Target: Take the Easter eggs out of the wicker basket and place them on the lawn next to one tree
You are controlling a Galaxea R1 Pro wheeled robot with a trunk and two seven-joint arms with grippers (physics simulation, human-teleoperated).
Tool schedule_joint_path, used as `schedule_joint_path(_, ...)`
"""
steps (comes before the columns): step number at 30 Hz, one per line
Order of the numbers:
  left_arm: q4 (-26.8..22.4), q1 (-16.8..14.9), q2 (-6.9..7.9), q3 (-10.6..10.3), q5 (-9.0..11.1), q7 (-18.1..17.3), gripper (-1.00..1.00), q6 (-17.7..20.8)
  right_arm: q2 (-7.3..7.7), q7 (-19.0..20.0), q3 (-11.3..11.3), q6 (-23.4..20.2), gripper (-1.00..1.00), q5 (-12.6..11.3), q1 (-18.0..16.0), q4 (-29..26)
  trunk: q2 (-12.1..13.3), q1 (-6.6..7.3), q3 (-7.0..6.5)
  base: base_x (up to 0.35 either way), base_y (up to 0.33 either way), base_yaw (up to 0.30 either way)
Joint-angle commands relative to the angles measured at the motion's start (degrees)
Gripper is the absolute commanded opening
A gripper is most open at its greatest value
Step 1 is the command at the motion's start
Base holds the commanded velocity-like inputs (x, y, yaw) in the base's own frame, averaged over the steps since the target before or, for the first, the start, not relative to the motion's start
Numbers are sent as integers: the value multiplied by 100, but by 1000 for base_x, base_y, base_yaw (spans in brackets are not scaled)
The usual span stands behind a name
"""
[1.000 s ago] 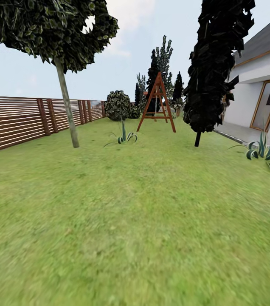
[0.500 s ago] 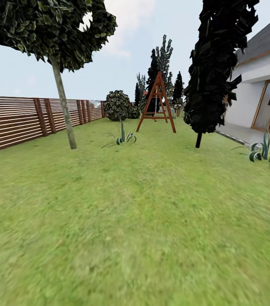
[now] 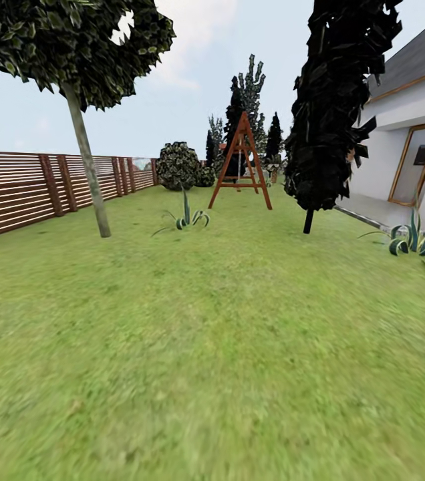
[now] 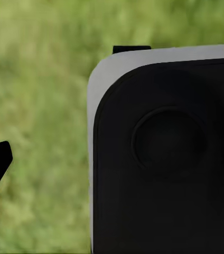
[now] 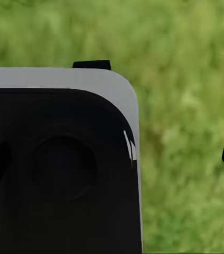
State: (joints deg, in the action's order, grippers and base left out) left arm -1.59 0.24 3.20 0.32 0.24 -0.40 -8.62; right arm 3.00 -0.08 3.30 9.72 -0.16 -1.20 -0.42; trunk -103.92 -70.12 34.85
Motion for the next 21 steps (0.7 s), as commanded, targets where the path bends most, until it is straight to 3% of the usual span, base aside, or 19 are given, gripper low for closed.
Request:
schedule_joint_path(1,-8,2,-1,3,2,-2,100,-8,-1,-1,31,22,100,-1,-3,6,-2,-3,5,335,-14,-9)
schedule_joint_path(21,-8,2,3,23,3,-4,100,-8,-1,-1,31,22,100,-1,-3,6,-2,-3,5,304,-133,-1)
